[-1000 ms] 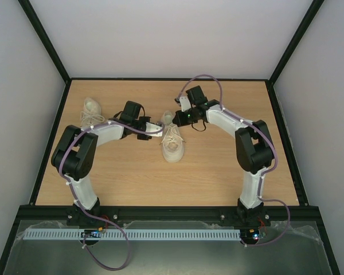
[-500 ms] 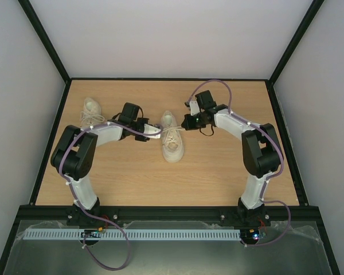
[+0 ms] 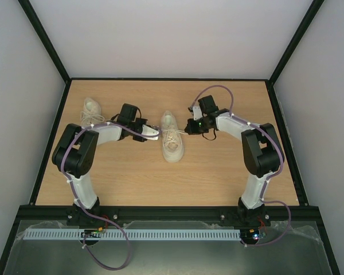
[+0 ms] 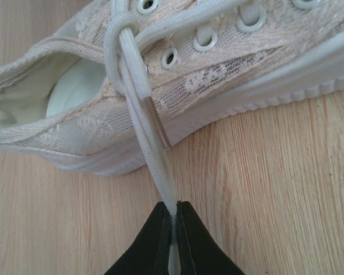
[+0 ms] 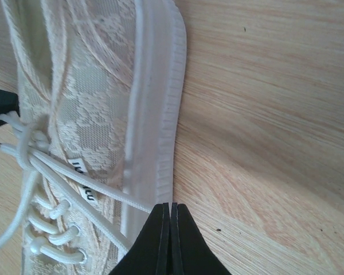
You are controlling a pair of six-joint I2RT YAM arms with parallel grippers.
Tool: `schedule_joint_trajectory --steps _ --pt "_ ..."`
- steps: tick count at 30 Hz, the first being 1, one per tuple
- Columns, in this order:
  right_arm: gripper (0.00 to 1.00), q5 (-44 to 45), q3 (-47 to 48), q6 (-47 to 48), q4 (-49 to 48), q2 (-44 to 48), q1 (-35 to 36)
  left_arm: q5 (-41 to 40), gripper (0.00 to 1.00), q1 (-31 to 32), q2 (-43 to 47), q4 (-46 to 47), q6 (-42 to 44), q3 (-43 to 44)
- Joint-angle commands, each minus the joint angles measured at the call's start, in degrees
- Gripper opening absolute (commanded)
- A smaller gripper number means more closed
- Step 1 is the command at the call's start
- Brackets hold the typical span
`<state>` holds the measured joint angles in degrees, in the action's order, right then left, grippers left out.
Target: Tie the shoes
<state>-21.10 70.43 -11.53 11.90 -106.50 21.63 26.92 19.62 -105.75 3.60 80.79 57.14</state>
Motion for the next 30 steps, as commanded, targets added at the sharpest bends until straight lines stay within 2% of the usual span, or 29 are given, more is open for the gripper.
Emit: schedule_joint_trajectory --steps 1,26,30 --pt "0.01 1.88 -2.58 -0.59 1.06 0.02 -1.3 -0.53 0.02 -1.39 -1.3 -0.74 3.82 -1.22" --pt "0.01 1.05 -5.76 -0.83 -0.13 -2.41 -2.47 -0.51 0.02 -2.55 -0.88 -0.06 6.13 -4.06" --pt "0.01 -3.19 -4.85 -0.58 -0.13 -2.75 -2.47 1.51 0.02 -2.44 0.09 0.38 5.9 -3.97"
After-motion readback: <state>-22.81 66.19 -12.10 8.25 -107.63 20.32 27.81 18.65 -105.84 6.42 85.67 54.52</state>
